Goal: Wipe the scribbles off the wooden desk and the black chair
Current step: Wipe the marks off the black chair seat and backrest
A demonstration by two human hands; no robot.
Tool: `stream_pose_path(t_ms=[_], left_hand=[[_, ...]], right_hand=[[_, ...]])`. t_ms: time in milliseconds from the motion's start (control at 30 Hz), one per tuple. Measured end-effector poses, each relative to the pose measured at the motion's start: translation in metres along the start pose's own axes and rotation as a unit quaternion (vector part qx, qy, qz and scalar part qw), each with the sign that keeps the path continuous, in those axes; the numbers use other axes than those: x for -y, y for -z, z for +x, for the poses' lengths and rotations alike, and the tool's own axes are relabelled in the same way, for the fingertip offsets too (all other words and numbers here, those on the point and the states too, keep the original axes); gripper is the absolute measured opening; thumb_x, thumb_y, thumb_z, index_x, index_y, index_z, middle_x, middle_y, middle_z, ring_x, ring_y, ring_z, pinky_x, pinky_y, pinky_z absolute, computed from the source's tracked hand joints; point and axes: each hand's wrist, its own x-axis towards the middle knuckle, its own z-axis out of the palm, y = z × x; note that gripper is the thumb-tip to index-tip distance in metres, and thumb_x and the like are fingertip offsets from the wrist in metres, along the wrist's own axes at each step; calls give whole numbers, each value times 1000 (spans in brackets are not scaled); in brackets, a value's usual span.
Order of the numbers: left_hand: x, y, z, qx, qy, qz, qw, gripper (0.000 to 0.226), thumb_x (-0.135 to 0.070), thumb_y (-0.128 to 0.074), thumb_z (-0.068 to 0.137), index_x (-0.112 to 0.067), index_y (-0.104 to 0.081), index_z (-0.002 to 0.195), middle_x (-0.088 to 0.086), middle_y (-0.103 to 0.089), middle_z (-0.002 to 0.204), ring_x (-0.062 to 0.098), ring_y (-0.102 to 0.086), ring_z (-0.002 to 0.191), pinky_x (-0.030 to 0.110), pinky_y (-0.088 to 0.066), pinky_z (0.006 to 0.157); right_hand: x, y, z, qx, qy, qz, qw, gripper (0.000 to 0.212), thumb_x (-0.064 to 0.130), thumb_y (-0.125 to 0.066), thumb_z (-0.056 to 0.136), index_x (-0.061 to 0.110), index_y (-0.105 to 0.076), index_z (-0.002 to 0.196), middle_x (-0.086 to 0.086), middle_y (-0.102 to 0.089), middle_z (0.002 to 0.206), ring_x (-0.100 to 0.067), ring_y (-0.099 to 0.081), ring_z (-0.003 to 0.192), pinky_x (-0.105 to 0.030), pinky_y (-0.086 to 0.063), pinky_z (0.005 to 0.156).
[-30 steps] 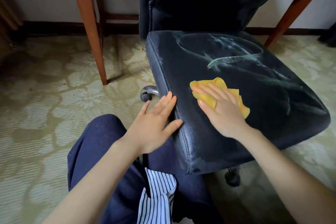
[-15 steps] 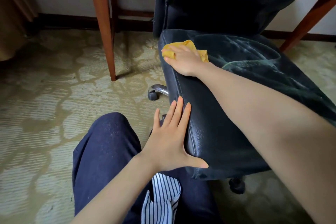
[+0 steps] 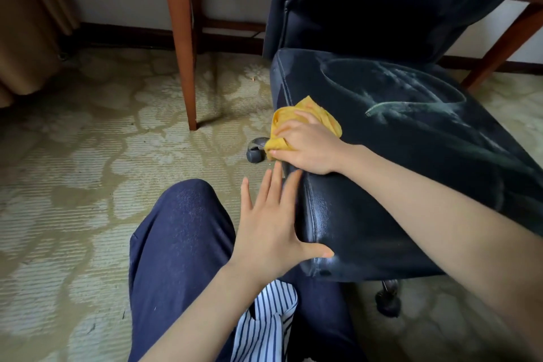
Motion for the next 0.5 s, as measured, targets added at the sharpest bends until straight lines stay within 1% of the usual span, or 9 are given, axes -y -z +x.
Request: stream_pose_path(t_ms=[33, 67, 100, 167, 300, 367, 400, 433, 500], left_hand=[[-1, -2, -3, -15, 17, -4, 1000, 125, -91, -40, 51, -14, -17, 146, 20, -16, 155, 33, -17, 144, 56, -6, 111], [-1, -5, -6, -33, 31, -10, 999, 123, -92, -36, 49, -10, -25, 140, 22, -27, 151, 35, -26, 141, 59, -15, 108], [-2, -8, -7, -54, 38, -15, 998, 122, -93, -34, 50, -8, -29, 137, 24, -31, 149, 36, -29, 139, 62, -20, 106], [-2, -11, -11, -80, 37, -20, 996, 119, -92, -35, 53, -6, -32, 135, 25, -27, 150, 36, -24, 141, 64, -21, 105], [-2, -17, -18, -131, 39, -33, 990, 104, -89, -42, 55, -7, -43, 119, 24, -20, 153, 34, -14, 144, 63, -16, 109], [-2, -20, -22, -149, 49, -58, 986, 102, -88, -45, 54, -8, -41, 117, 19, -16, 155, 33, -9, 145, 56, -6, 112], [-2, -20, -23, -154, 55, -76, 984, 104, -88, -46, 54, -10, -37, 122, 15, -13, 156, 31, -7, 145, 53, -3, 113], [-2, -20, -23, -151, 62, -87, 983, 109, -88, -46, 53, -12, -31, 130, 12, -9, 157, 29, -5, 146, 52, -1, 113], [-1, -19, -22, -134, 71, -86, 985, 124, -92, -40, 53, -17, -8, 146, 9, -1, 158, 27, -1, 146, 53, 0, 113]], right_hand=[[3, 1, -10, -7, 3, 17, 1000, 41, 45, -40, 97, 17, -67, 109, 3, -59, 126, -12, -36, 129, -29, 1, 111], [8, 3, -22, -14, 8, 37, 999, 38, 43, -42, 97, 19, -67, 111, 4, -56, 131, -11, -31, 132, -26, 3, 111], [10, 4, -34, -16, 8, 58, 998, 34, 42, -43, 97, 22, -66, 115, 6, -52, 136, -9, -24, 134, -22, 7, 111], [15, 4, -56, -7, 4, 109, 994, 34, 42, -43, 98, 26, -63, 120, 9, -46, 141, -4, -15, 136, -17, 14, 108], [17, -1, -86, -7, 46, 155, 987, 49, 56, -34, 90, 28, -63, 119, 13, -51, 134, 4, -22, 133, -17, 14, 112], [13, 0, -94, 15, 85, 136, 987, 48, 56, -31, 90, 34, -60, 122, 21, -51, 132, 7, -22, 134, -25, 10, 115], [11, 3, -94, 30, 101, 119, 987, 47, 55, -29, 91, 38, -58, 123, 24, -50, 133, 7, -21, 135, -29, 7, 117], [7, 5, -92, 43, 113, 104, 987, 46, 56, -27, 91, 40, -56, 124, 26, -48, 134, 6, -20, 136, -32, 5, 117], [1, 11, -80, 53, 117, 89, 988, 49, 58, -25, 90, 40, -55, 124, 24, -47, 136, 4, -22, 137, -32, 0, 118]])
